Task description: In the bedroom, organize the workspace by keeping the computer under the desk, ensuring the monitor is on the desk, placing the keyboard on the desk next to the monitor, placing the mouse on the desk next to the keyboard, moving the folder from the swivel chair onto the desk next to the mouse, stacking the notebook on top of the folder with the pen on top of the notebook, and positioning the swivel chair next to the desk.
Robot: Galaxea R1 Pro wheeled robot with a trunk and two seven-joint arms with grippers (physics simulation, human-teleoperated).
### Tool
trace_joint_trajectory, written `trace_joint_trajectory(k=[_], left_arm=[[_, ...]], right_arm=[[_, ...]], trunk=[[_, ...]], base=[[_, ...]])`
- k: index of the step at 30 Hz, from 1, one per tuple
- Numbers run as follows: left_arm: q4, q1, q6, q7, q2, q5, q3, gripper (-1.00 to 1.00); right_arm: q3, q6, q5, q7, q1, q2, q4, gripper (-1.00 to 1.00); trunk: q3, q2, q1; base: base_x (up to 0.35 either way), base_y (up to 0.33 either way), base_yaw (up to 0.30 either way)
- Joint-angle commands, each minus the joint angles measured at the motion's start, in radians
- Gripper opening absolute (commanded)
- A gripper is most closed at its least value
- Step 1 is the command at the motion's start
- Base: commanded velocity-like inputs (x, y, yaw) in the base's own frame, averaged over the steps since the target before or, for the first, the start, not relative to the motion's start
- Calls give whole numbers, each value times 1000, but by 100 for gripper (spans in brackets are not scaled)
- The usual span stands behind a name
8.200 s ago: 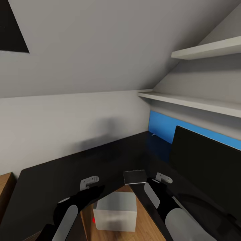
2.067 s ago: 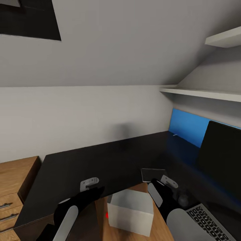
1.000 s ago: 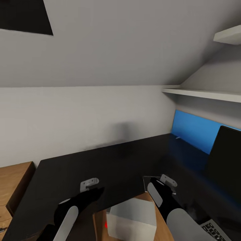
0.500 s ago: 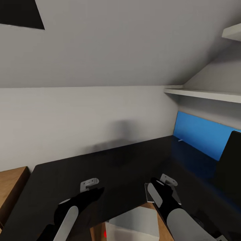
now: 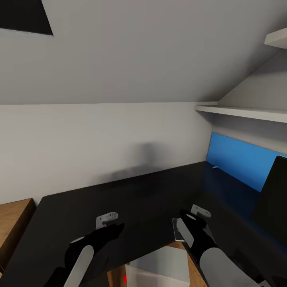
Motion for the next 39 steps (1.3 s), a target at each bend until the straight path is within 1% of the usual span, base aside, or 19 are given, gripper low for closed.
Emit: trace_joint_trajectory(k=[1,3,7,8,9,11,12,13,14,15,16,19,20,22,25,26,29,33,39], left_arm=[[-1,-1,2,10,0,10,-1,100],[-1,-1,2,10,-1,10,-2,100],[-2,-1,2,10,0,10,-6,100],[-3,-1,2,10,0,10,-7,100],[-3,-1,2,10,1,10,-9,100],[-4,-1,2,10,1,9,-10,100],[-5,-1,2,10,1,9,-11,100],[-5,-1,2,10,1,9,-12,100],[-7,-1,2,10,1,9,-13,100],[-7,-1,2,10,1,9,-13,100],[-8,-1,2,10,1,9,-15,100],[-10,-1,2,10,1,9,-24,100],[-27,-1,3,9,3,10,-35,100],[-31,-1,4,9,3,10,-36,100],[-38,-1,5,8,3,11,-37,100],[-41,-1,5,8,3,12,-37,100],[-42,-1,5,8,3,12,-37,100],[-43,-1,5,8,2,13,-40,100],[-42,-1,5,8,2,14,-42,100]], right_arm=[[5,9,-3,-7,-4,-6,-2,100],[5,12,-3,-4,-28,-22,1,100],[6,21,-2,17,-90,-39,22,100],[6,25,-1,26,-107,-43,33,100],[6,35,-1,48,-145,-56,65,100],[6,47,-2,73,-187,-74,110,100],[6,57,-3,102,-234,-93,164,100],[6,60,-4,118,-258,-103,193,100],[6,66,-6,148,-307,-121,249,100],[5,68,-6,162,-331,-129,275,100],[5,71,-7,183,-373,-146,320,100],[5,77,-8,205,-432,-178,370,100],[-1,127,-15,219,-467,-205,405,100],[-5,136,-19,220,-469,-205,409,100],[-11,148,-43,223,-472,-202,445,100],[-12,151,-82,231,-472,-194,502,100],[-13,152,-118,276,-470,-183,558,100],[-13,153,-125,298,-468,-176,571,100],[-13,154,-128,300,-467,-169,574,100]], trunk=[[-1,-1,0],[-1,-1,0],[-1,-1,0],[-1,-1,0],[-1,-1,0],[-1,-1,0],[-1,-1,0],[-1,-1,0],[-1,-1,0],[-1,-1,0],[-1,-1,0],[-1,-1,0],[-1,-1,0],[-1,-1,0],[-1,-1,0],[-1,-1,0],[-1,-1,0],[-1,-1,0],[-1,-1,0]], base=[[0,0,0],[0,0,0],[0,0,0],[0,0,0],[0,0,0],[0,0,0],[0,0,0],[0,0,0],[0,0,0],[0,0,0],[0,0,0],[0,0,0],[0,0,0],[0,0,0],[0,0,0],[0,0,0],[0,0,0],[0,0,0],[0,0,0]])
